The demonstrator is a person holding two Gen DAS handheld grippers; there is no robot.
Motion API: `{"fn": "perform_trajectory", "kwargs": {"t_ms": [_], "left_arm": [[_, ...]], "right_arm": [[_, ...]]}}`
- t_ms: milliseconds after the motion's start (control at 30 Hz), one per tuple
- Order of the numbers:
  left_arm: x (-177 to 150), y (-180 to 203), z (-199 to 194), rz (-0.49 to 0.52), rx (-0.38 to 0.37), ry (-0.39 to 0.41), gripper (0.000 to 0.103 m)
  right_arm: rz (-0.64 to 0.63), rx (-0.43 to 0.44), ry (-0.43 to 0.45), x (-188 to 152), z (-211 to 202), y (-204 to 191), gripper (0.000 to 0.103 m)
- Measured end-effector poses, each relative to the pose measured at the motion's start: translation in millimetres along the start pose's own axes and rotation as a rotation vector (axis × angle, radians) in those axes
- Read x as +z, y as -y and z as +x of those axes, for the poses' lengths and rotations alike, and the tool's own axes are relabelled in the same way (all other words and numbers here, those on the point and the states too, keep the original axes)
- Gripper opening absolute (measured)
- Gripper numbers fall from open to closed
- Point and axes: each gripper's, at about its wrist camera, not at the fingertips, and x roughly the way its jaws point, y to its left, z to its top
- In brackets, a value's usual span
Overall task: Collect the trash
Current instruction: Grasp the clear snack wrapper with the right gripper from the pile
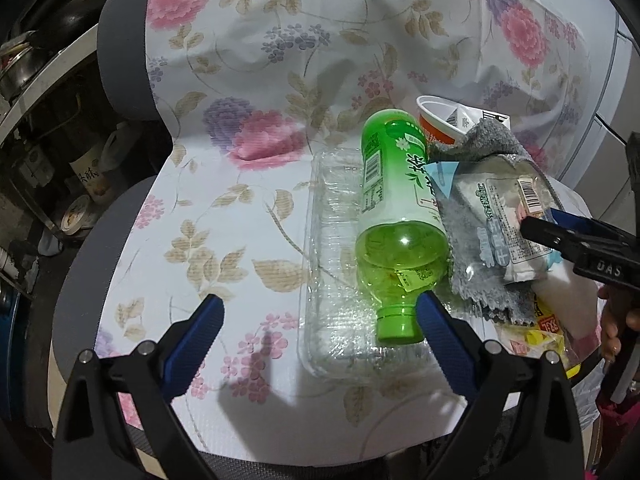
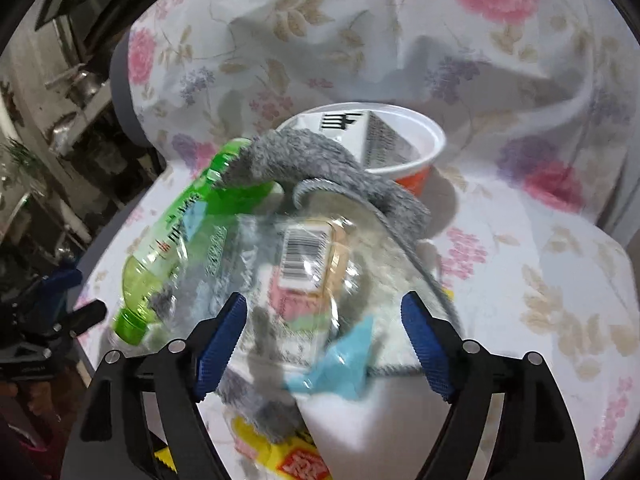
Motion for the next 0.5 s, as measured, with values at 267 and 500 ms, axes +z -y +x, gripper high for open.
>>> {"fn": "perform_trajectory", "kwargs": {"t_ms": [267, 500], "left_arm": [[-4, -2, -17, -0.002, 0.01, 0.03, 0.094], [-8, 4, -37, 0.014, -0.009, 0.075, 0.094]], "right_arm": [[-0.015, 0.031, 0.089, 0, -28, -13, 0.04], [-0.012, 0.082, 0.233, -4, -88, -27, 0.0]]}}
